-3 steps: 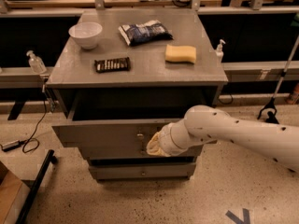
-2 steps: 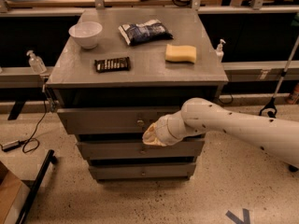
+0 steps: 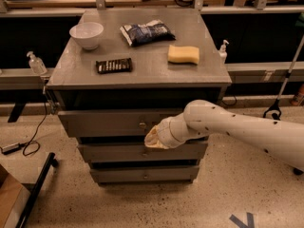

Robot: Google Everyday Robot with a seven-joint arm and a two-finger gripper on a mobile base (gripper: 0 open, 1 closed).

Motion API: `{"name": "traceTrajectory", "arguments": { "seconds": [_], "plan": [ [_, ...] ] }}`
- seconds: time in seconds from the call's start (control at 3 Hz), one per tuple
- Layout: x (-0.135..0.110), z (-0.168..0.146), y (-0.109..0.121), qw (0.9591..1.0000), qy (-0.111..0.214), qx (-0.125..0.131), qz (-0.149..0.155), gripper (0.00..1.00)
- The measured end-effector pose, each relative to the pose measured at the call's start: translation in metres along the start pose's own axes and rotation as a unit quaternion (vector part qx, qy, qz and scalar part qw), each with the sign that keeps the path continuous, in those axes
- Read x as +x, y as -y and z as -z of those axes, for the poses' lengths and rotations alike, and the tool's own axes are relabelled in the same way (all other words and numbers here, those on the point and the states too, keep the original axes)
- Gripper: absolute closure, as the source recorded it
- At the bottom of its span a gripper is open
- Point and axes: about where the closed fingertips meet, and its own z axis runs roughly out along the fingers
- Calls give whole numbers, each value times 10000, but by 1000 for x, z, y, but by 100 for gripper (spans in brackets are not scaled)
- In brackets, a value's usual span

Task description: Close top drawer

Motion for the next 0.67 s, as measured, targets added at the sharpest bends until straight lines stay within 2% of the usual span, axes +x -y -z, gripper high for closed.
{"name": "traceTrajectory", "arguments": {
  "seconds": [0.33, 0.67],
  "plan": [
    [-1, -2, -1, 10000, 9, -19, 5, 53],
    [-2, -3, -2, 10000, 16, -32, 8, 30]
  ]
}}
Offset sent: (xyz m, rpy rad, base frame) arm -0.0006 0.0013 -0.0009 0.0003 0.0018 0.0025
